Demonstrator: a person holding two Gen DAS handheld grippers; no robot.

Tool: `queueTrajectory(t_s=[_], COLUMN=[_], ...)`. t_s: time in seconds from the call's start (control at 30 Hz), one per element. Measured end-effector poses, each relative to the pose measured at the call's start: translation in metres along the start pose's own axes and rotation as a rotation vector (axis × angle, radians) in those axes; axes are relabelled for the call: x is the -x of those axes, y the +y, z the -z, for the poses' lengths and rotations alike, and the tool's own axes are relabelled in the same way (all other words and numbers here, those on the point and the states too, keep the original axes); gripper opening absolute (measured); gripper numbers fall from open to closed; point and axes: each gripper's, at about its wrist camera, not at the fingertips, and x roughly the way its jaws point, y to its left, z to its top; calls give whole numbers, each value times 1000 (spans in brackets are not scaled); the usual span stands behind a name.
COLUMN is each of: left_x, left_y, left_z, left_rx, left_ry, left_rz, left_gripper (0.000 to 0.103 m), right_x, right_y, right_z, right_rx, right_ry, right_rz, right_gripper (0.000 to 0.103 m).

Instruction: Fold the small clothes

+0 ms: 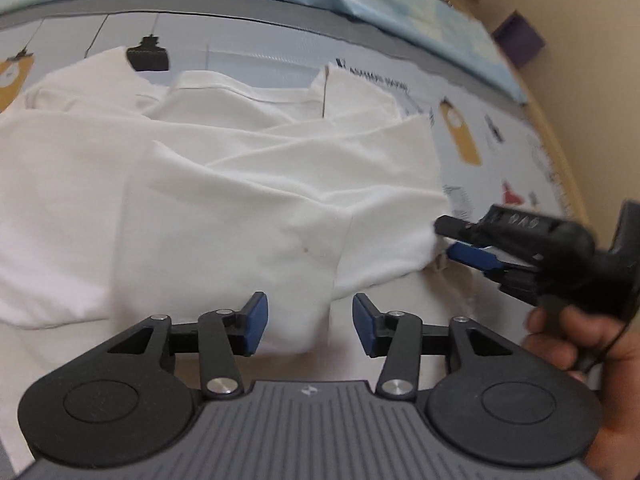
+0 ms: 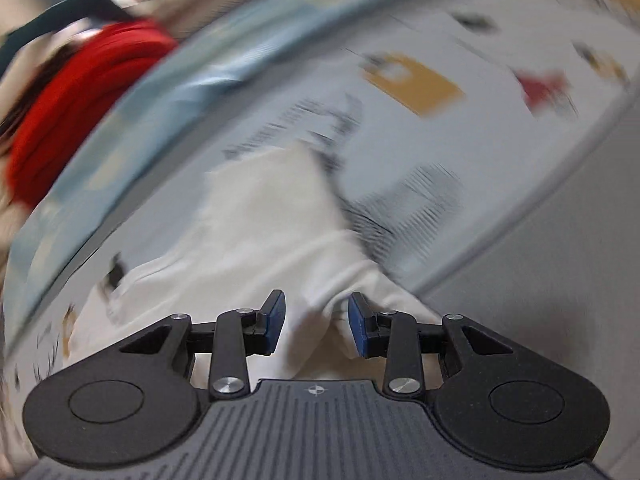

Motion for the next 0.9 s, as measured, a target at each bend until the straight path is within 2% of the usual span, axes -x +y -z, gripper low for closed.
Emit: queueTrajectory(t_s=[0.1,0.23,0.3,0.33,0.37,0.47,0.53,0.6,0.67,0.77,0.83,0.9], left_x=[-22,-36,-37,-35,-31,-3,27,57,89,120,131,135], left_y=[-16,-37,-41,-41,-37,-21,-7,13,45,93,120,146], left_z=[6,17,21,22,20,2,-11,-22,-31,-34,-33,-26], left_rx=[-69,-253,-340,-362,-359,-264,-223,-140,5,223,367,517], left_ry=[26,31,33,24,17,-44,-140,-235,-335,-431,-464,-441], left_rz=[-63,-182,-234,-274,-273,-231,-238,-226,-204,-205,-223,-239], left_gripper=[59,59,37,16,6,5,5,5,5,5,5,6], right_x=[-9,-10,-10,-11,-12,-4,0,7,16,34,42,42], right_y=[-12,-13,-13,-12,-11,-11,-10,-11,-13,-22,-25,-31], right_z=[-2,-3,-4,-6,-6,-10,-12,-14,-16,-20,-21,-21], right_rx=[-91,-106,-121,-125,-125,-137,-154,-178,-206,-272,-277,-297], right_ry=[39,53,62,65,66,65,57,41,2,-95,-137,-136], right_rz=[-30,-46,-47,-43,-35,-35,-40,-49,-57,-66,-42,-34], right_gripper=[35,35,33,25,14,4,3,0,0,0,0,0])
